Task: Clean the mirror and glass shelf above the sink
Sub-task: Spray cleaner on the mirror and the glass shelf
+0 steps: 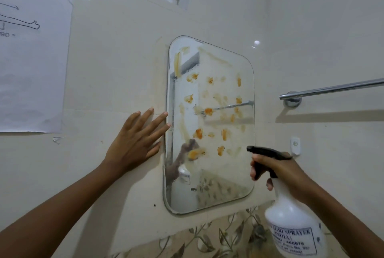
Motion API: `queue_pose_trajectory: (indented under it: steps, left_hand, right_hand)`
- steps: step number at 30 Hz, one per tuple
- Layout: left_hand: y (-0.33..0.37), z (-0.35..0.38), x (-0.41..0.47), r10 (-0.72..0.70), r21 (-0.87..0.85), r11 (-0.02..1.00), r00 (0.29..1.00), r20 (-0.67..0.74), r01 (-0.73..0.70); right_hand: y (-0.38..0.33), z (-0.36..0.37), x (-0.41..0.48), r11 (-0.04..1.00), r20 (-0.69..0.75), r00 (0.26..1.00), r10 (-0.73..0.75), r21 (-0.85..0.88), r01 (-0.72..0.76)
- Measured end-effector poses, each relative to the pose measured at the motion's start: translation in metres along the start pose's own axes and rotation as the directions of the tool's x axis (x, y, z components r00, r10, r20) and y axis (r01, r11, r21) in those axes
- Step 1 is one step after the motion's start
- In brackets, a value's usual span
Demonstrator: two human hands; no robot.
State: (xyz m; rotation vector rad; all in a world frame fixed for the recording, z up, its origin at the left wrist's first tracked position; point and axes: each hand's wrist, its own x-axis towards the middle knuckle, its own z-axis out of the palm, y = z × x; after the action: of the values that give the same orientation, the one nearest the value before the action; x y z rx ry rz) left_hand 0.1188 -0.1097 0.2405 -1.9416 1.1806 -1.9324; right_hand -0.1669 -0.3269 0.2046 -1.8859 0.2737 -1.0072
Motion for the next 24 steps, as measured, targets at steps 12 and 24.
queue_pose_trajectory:
  steps: [12,24]
  left_hand:
    - [0.001,-0.002,-0.003,0.032,-0.033,0.999,0.998,0.050,-0.031]
    - [0.054,-0.009,-0.070,0.056,-0.234,0.971,0.997,0.049,-0.043]
  right_hand:
    - [0.056,-0.036,-0.023,0.980,-0.278,0.940,0.197,0.048,-0.192]
    - [0.062,-0.003,-0.032,0.983,-0.078,0.980,0.183,0.010,-0.183]
